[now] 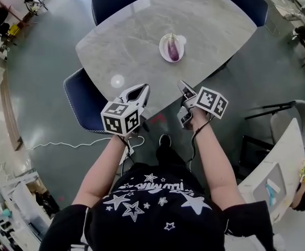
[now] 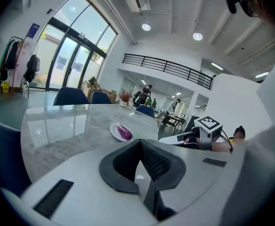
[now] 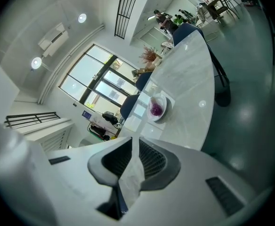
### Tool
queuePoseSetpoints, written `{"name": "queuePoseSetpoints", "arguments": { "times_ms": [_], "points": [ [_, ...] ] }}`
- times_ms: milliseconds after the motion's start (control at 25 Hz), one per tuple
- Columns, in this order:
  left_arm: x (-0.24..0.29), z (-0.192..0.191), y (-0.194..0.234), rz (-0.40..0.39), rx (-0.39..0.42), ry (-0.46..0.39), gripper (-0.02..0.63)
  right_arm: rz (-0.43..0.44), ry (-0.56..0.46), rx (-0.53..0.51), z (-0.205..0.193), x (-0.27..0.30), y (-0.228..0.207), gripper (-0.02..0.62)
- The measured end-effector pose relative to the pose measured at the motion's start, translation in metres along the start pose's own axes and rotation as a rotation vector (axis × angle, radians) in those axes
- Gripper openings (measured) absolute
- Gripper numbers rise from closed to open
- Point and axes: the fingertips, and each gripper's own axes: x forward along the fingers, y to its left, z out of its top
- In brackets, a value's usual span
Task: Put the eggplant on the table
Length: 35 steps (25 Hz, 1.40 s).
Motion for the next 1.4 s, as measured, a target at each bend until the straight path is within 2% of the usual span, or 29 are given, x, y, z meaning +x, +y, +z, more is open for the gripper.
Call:
{"name": "queuePoseSetpoints", "arguments": {
  "times_ms": [160,400,560,880,1200,1400],
  "points": [
    [-0.047,-0.014,0.015,0.007,-0.017,0.004,0.007,-0.009,0.003,-0.006,-0.037,0.002,0.027,0.052],
    [-0.112,-0.027,0.032,-0.014,-0.001,-0.011,0.006,-0.008,-0.041,-0.052,-0.084,-0.006,0.071,0.052],
    [-0.153,-0.038,0.029,-0.05,0.024,-0.027,0.006,-0.014,-0.07,-0.084,-0.119,-0.025,0.094,0.052],
    [-0.208,-0.052,0.015,-0.126,0.056,-0.054,0.006,-0.041,-0.149,-0.166,-0.166,-0.067,0.133,0.044],
    [-0.263,-0.076,0.009,-0.179,0.074,-0.039,0.007,-0.071,-0.214,-0.15,-0.22,-0.104,0.154,0.011],
    [-0.279,-0.083,-0.013,-0.227,0.098,-0.038,0.006,-0.087,-0.235,-0.165,-0.242,-0.133,0.162,0.006]
  ]
}}
